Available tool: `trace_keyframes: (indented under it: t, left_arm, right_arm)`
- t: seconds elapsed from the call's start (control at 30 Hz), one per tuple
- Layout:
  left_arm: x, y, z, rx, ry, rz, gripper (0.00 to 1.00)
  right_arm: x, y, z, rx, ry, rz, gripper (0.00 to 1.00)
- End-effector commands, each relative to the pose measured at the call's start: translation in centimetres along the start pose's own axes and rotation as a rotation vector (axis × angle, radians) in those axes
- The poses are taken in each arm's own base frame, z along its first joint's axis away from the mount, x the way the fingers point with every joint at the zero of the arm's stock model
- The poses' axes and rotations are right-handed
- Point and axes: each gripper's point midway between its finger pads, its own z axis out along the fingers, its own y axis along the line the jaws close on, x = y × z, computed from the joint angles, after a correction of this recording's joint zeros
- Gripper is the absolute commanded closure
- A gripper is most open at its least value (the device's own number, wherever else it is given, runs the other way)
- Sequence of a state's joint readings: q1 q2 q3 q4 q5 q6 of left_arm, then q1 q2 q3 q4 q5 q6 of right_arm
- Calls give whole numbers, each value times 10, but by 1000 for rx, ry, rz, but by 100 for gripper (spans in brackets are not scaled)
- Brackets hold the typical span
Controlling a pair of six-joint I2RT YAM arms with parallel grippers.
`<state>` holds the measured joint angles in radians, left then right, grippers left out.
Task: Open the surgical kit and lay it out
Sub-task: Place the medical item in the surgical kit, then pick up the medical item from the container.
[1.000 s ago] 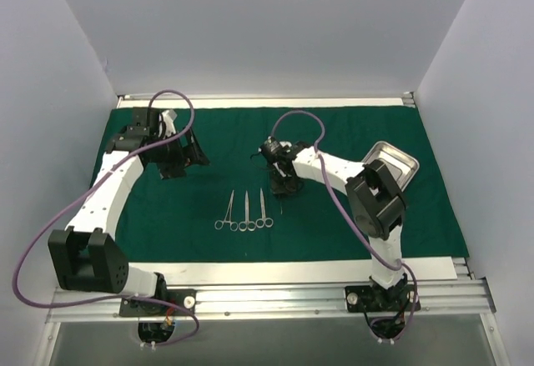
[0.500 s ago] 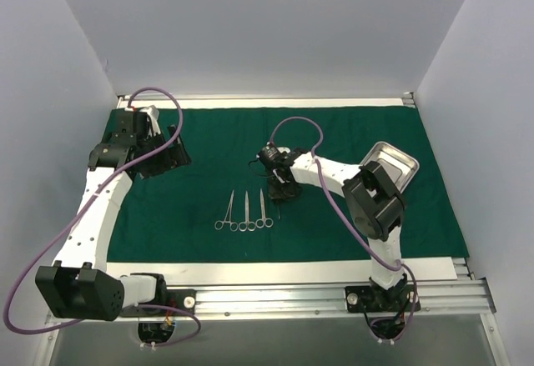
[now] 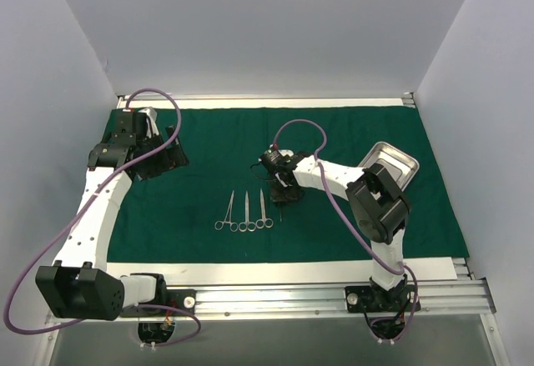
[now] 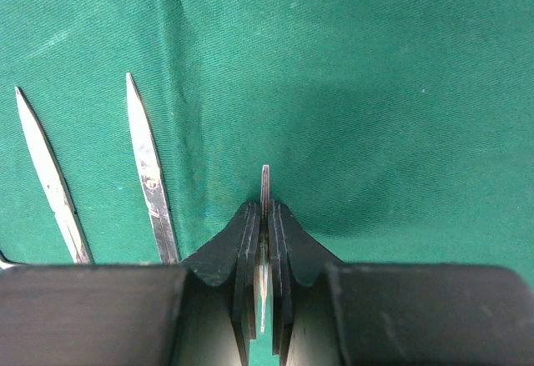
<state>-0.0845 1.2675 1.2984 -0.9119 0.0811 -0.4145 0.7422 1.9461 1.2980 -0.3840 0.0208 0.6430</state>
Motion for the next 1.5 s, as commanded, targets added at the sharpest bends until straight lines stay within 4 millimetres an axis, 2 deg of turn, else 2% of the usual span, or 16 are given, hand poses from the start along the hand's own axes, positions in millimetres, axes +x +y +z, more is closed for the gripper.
trace_keyframes:
  t: [0.0, 0.33, 0.77, 0.87, 0.93, 1.0, 1.03, 1.1, 1.13, 1.17, 1.23, 1.27, 1.3, 1.37, 1.4, 1.47]
  left_arm:
    - [-8, 2, -5, -23, -18, -21, 6]
    - [-1, 9, -2, -46, 0, -7, 6]
    - [-2, 10, 5, -54, 14, -4, 6]
    - [-3, 9, 9, -52, 15, -1, 6]
    - [-6, 8, 10, -50, 14, 6, 6]
    - [-9, 8, 11, -53, 10, 21, 6]
    - [-10, 8, 12, -53, 9, 29, 6]
    - [-13, 6, 13, -35, 2, 59, 6]
    - [-12, 6, 14, -30, 2, 68, 5]
    - [-14, 3, 15, -12, -5, 80, 4]
    - [-14, 0, 15, 16, -14, 111, 0]
    - [-11, -1, 17, 27, -19, 115, 0]
    - [-9, -5, 18, 59, -15, 123, 5]
    - [-6, -9, 22, 94, -26, 121, 9]
    - [-2, -13, 23, 119, -18, 112, 10]
    - [3, -15, 30, 138, -6, 88, 12]
  right_arm:
    - [15, -8, -3, 35, 33, -1, 95]
    - [19, -7, 2, 37, 58, -2, 79]
    - [15, -10, -1, 60, 59, -18, 72]
    - [4, -12, -13, 74, 30, -27, 64]
    - [-25, -8, -36, 70, -58, -32, 53]
    - [-50, -19, -61, 115, -123, -26, 44]
    - [-76, -13, -87, 86, -196, -13, 40]
    - [-99, -34, -109, 117, -226, 40, 39]
    - [-113, -42, -129, 125, -250, 70, 40]
    - [-123, -53, -136, 139, -265, 95, 41]
    - [-147, -93, -152, 204, -306, 176, 44]
    - [-148, -113, -155, 242, -294, 206, 46]
    - [-155, -150, -156, 291, -291, 280, 49]
    - [-150, -190, -153, 314, -250, 374, 57]
    - [-150, -227, -156, 343, -246, 460, 62]
    - [-142, -258, -149, 360, -220, 519, 70]
